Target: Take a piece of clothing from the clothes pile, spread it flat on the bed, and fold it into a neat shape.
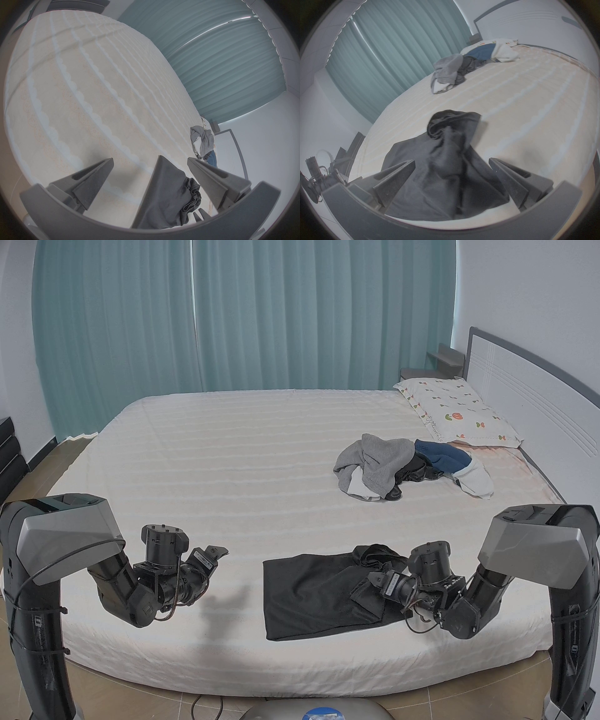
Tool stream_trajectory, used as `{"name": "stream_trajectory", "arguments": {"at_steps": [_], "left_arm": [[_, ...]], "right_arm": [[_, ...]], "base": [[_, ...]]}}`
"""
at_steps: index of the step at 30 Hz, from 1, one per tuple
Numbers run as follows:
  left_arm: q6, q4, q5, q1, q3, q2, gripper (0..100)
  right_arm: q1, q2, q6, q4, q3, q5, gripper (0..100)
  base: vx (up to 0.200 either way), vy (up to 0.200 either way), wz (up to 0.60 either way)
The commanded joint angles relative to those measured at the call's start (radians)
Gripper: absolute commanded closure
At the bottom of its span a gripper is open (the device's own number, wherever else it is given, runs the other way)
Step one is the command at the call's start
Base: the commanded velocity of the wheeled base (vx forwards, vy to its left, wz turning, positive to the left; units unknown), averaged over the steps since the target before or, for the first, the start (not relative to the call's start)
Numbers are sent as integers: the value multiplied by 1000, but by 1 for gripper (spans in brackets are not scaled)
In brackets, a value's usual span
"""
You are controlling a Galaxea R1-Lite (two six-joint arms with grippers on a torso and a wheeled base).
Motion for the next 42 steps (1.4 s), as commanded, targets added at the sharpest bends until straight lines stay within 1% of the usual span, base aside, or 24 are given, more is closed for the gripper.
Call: {"name": "stream_trajectory", "arguments": {"at_steps": [1,3,5,9,10,11,12,13,15,21,25,30,31,33,34,35,38,39,42], "left_arm": [[1,-4,1,0,5,4,0],[0,-4,1,0,5,4,0],[1,-4,1,-3,5,6,0],[1,-4,1,-3,5,6,0],[1,-4,1,-3,5,6,0],[1,-4,1,-3,5,6,0],[1,-4,1,-5,5,6,0],[3,-4,1,-5,5,6,0],[3,-4,1,-5,5,6,0],[3,-3,1,-5,5,6,0],[3,-3,1,-6,5,6,0],[5,-3,1,-6,5,6,0],[5,-3,1,-6,5,7,0],[5,-3,1,-6,5,7,0],[5,-3,1,-6,5,7,0],[5,-3,1,-6,5,7,0],[5,-3,1,-6,5,7,0],[5,-3,1,-6,5,7,0],[9,-3,1,-6,5,7,0]], "right_arm": [[72,-2,-15,102,-135,-18,0],[80,-2,-27,126,-139,-26,0],[86,0,-66,177,-153,-37,0],[100,3,-97,206,-158,-38,0],[103,14,-116,224,-170,-52,0],[103,14,-116,224,-170,-52,0],[103,26,-161,249,-198,-69,0],[103,27,-164,250,-199,-69,0],[105,43,-218,278,-219,-69,0],[118,67,-279,343,-250,-77,0],[117,70,-285,405,-265,-77,0],[102,46,-281,413,-251,-81,0],[72,15,-282,419,-234,-95,0],[46,3,-284,416,-198,-98,0],[46,3,-284,416,-198,-98,0],[17,-8,-276,405,-164,-98,0],[0,-28,-262,405,-141,-96,0],[-17,-63,-248,405,-106,-87,0],[-47,-91,-255,405,-57,-84,0]], "base": [[0,0,0],[0,0,0],[0,0,0],[0,0,0],[0,0,0],[0,0,0],[0,0,0],[0,0,0],[0,0,0],[0,0,0],[0,0,0],[0,0,0],[0,0,0],[0,0,0],[0,0,0],[0,0,0],[0,0,0],[0,0,0],[0,0,0]]}}
